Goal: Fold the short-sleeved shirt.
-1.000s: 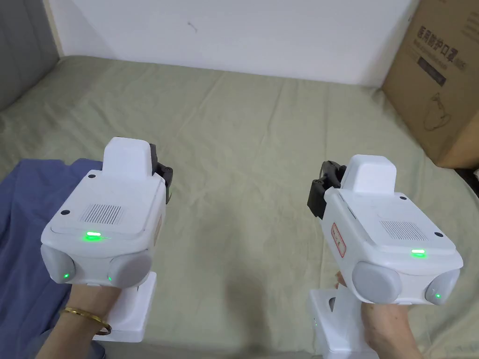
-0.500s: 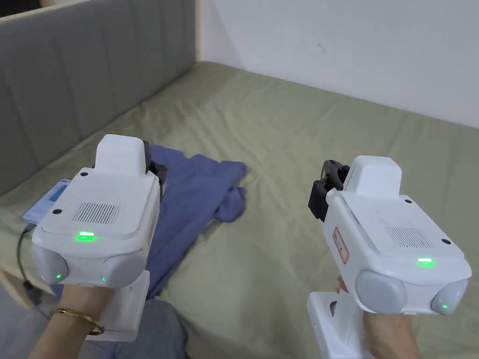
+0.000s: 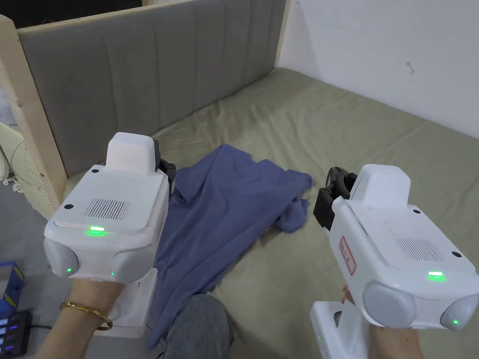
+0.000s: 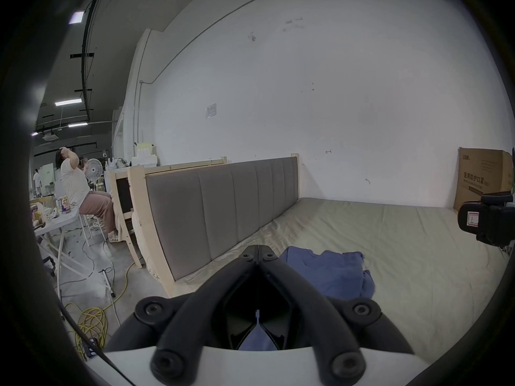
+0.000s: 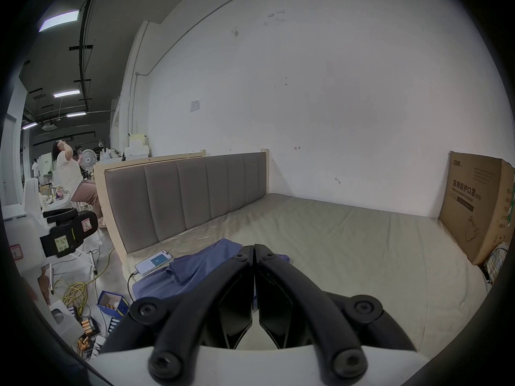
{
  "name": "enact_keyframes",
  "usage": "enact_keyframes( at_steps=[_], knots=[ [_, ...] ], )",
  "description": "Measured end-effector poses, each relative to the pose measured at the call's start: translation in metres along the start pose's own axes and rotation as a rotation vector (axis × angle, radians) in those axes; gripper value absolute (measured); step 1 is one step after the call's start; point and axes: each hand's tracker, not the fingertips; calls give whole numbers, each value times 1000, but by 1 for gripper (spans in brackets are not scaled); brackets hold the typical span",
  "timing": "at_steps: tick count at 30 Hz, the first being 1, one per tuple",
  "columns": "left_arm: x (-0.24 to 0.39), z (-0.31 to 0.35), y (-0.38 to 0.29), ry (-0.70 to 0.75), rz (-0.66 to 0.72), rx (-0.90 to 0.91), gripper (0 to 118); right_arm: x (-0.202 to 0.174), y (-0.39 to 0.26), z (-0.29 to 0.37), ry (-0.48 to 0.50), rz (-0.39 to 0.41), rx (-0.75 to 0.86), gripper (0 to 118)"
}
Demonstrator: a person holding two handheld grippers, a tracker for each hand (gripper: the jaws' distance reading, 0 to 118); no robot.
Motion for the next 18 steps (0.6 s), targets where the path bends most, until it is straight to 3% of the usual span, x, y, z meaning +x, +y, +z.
enact_keyframes(
  at_steps=[3,5,7,9,18],
  knots=[
    [2,-5,-1,-11,-2,-6,2,0,1,1,-2,-2,-1,0],
    [5,-13,0,-23,-1,-20,15,2,2,2,-11,3,2,0],
    [7,-26,1,-67,16,-65,61,4,3,3,-19,10,1,0],
    [11,-45,2,-100,33,-120,118,8,3,2,-24,10,-4,0],
    [77,-207,-6,-275,-16,-415,118,32,-10,-10,-75,-11,-59,0]
  ],
)
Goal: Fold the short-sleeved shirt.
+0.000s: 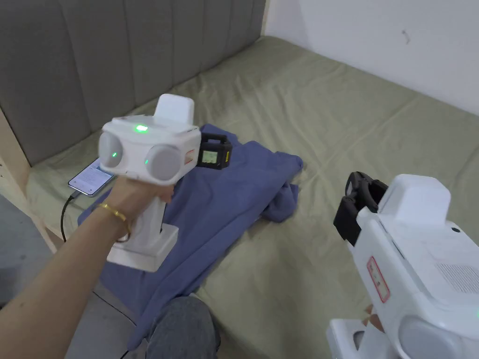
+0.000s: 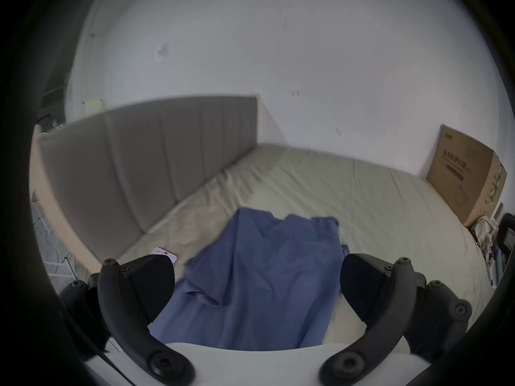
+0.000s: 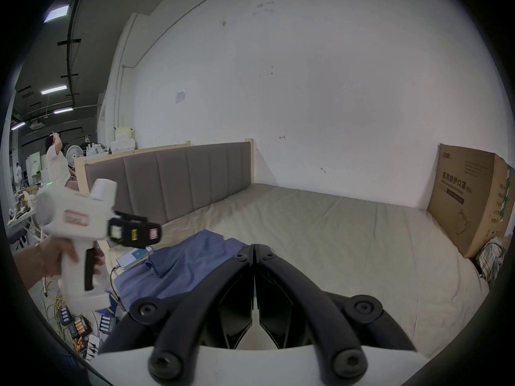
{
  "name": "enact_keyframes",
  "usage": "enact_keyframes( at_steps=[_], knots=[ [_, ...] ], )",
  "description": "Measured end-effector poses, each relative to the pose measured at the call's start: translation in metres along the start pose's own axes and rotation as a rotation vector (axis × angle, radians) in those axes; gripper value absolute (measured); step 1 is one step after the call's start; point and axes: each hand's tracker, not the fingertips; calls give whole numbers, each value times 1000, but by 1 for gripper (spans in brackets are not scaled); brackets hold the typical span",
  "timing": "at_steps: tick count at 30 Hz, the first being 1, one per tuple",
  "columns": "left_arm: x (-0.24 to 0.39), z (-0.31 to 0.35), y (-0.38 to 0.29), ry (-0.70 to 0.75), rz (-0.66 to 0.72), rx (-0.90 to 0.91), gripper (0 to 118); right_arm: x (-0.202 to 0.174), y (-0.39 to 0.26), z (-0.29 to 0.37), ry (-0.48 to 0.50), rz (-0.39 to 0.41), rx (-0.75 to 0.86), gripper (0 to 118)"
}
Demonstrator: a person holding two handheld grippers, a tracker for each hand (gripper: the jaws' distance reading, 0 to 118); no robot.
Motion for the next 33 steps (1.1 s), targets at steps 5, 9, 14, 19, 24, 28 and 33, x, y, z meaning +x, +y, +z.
enact_keyframes(
  at_steps=[5,9,14,19,24,28,33],
  knots=[
    [17,-114,9,-81,10,-271,118,21,-13,-12,-34,1,-52,0],
    [31,-173,-4,-42,-109,-438,118,39,-25,-24,-63,-21,-101,0],
    [30,-204,-26,-44,-94,-513,118,55,-34,-39,-92,-14,-140,0],
    [29,-202,-37,-117,-81,-577,84,62,-40,-47,-94,-17,-163,0],
    [25,-188,-25,-16,-117,-575,0,59,-40,-43,-91,-42,-161,0],
    [22,-160,-9,-21,-32,-504,0,54,-35,-24,-86,-35,-147,0],
    [7,-95,10,-29,54,-300,0,49,-26,8,-101,-23,-106,0]
  ],
)
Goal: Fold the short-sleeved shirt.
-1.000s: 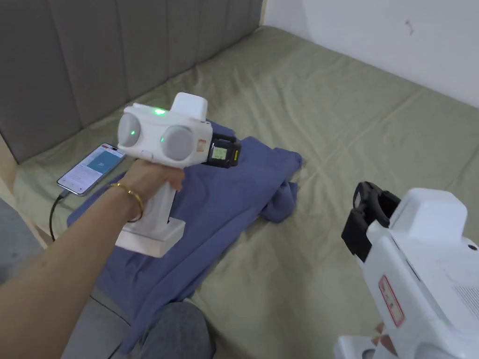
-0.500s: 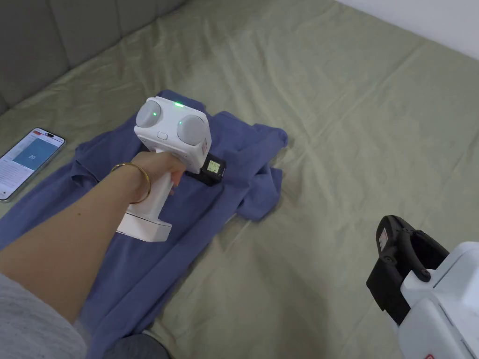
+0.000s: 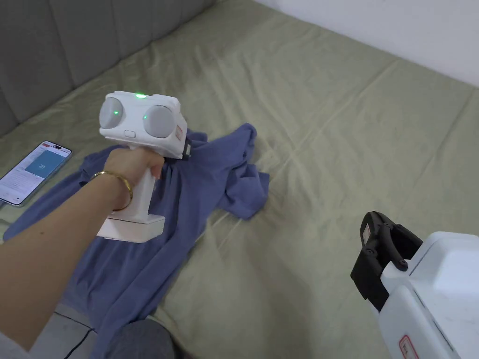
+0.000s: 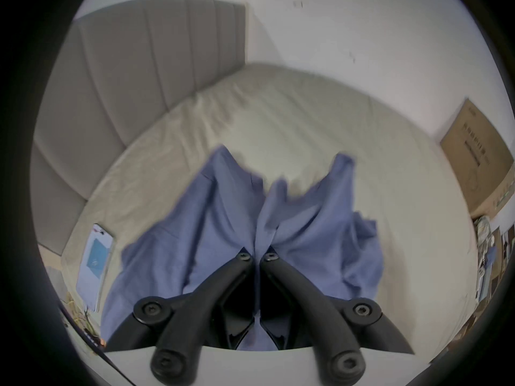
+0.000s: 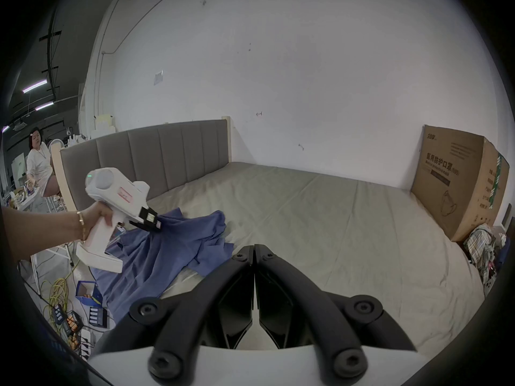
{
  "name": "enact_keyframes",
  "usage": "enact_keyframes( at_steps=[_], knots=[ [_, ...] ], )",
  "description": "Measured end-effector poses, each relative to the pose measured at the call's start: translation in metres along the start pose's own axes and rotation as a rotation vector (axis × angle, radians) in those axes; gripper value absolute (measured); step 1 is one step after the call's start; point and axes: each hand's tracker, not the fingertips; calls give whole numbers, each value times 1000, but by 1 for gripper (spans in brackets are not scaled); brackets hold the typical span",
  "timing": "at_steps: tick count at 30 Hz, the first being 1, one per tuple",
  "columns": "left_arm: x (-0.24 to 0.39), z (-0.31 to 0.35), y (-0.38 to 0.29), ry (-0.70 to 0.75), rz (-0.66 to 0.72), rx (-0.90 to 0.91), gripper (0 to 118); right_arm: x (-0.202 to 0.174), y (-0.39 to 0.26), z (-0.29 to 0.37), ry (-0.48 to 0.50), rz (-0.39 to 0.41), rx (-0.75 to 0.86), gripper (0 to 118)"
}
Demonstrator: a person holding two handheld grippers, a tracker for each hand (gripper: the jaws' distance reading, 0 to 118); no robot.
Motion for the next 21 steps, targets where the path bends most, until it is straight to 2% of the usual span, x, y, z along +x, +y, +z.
enact_keyframes(
  at_steps=[7,10,14,17,21],
  knots=[
    [-27,113,-6,-45,95,187,0,-2,1,56,-16,12,69,0],
    [-30,158,2,-31,53,243,0,-1,-1,80,-25,-3,100,0],
    [-31,217,15,-83,80,349,0,1,-4,105,-38,-16,122,0],
    [-20,259,26,-109,42,433,0,3,-5,125,-62,-21,155,0],
    [22,331,47,-170,-75,588,0,12,-9,143,-113,-27,185,0]
  ],
)
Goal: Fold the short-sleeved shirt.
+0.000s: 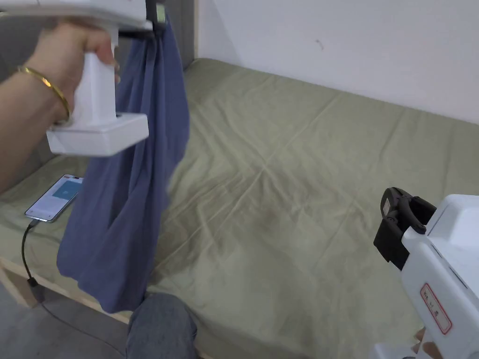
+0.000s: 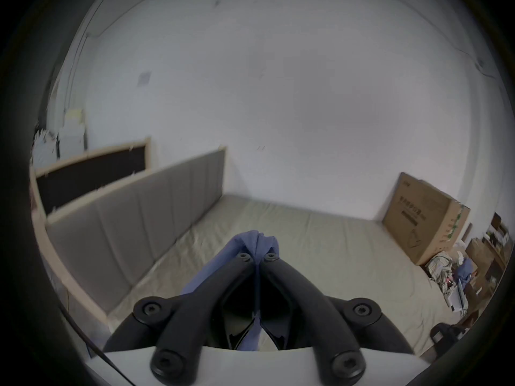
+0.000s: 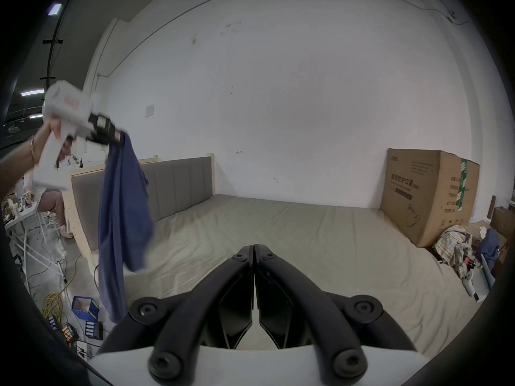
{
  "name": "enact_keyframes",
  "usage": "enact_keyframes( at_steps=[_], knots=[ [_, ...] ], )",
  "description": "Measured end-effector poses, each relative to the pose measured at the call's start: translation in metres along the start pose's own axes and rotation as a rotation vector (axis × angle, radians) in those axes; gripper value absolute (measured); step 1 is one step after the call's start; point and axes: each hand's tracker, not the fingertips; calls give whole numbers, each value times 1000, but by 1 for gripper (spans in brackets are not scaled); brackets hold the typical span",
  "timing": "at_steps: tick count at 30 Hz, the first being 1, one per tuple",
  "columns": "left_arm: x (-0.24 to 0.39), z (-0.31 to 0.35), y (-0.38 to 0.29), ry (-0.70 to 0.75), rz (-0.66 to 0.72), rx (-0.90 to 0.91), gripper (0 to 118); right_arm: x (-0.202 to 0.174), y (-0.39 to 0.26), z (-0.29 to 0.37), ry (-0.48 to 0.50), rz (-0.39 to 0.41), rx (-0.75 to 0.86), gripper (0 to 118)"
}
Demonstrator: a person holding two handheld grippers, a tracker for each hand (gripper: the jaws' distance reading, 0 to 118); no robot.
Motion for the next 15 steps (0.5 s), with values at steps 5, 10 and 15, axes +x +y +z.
enact_keyframes(
  at_steps=[5,10,15],
  knots=[
    [54,23,70,-139,6,140,0,19,0,23,-77,-37,33,0],
    [117,24,109,-225,-36,182,0,49,-1,47,-167,-45,61,0],
    [172,-5,113,-320,-5,136,0,76,-1,71,-263,-87,78,0]
  ],
)
